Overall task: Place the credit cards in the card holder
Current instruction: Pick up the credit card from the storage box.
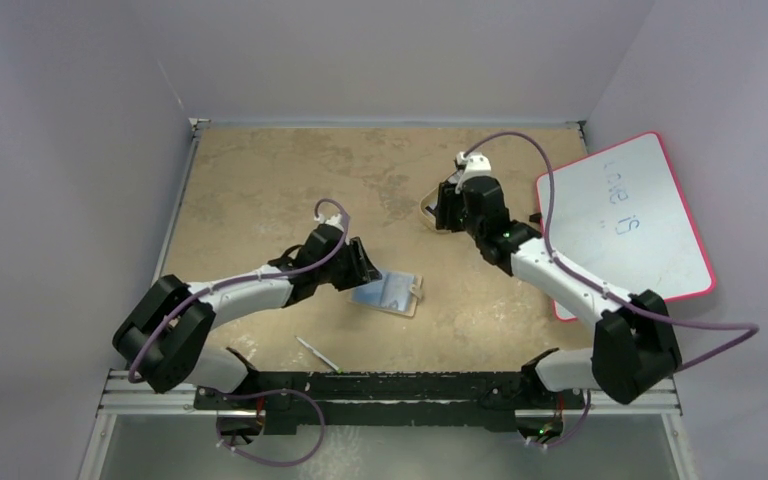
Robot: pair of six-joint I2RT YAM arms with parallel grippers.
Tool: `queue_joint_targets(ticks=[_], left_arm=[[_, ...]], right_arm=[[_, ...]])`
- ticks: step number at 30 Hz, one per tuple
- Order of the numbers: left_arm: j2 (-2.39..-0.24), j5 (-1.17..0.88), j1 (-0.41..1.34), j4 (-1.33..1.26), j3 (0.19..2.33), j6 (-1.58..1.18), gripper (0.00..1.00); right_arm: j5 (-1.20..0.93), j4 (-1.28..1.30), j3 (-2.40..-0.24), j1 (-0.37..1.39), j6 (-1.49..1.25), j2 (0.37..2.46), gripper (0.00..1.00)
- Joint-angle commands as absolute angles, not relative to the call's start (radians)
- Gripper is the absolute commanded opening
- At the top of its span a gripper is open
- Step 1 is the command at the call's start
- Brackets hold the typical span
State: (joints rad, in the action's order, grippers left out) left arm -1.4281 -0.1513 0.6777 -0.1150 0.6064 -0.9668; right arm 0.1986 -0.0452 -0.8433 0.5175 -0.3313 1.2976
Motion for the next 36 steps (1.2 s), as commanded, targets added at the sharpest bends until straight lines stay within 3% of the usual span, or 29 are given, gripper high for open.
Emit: queue_joint_targets(ticks=[1,8,14,27,36], left_arm=[[-1.371,0.034,0.681,0.121,0.688,-0.854,0.43],[-1.356,0.101,0.661,0.213,0.682,-0.826,0.46],[-1.353,0.061,0.65,0.189,0.656,-0.809,0.53],[-1.332,-0.049,0.651,0.075,0.564,-0.838,0.54],[-1.326,-0.043,0.65,0.082,0.557,-0.847,0.53]], right_arm=[[0.277,-0.044,-1.0,0.456,-0.104,1.411,0.58],[0.269,0.002,-1.209,0.345,0.042,1.637,0.62],[0.282,0.077,-1.383,0.336,0.158,1.844,0.55],[0.358,0.095,-1.444,0.336,0.198,1.985,0.6],[0.489,0.068,-1.428,0.337,0.176,1.945,0.44]])
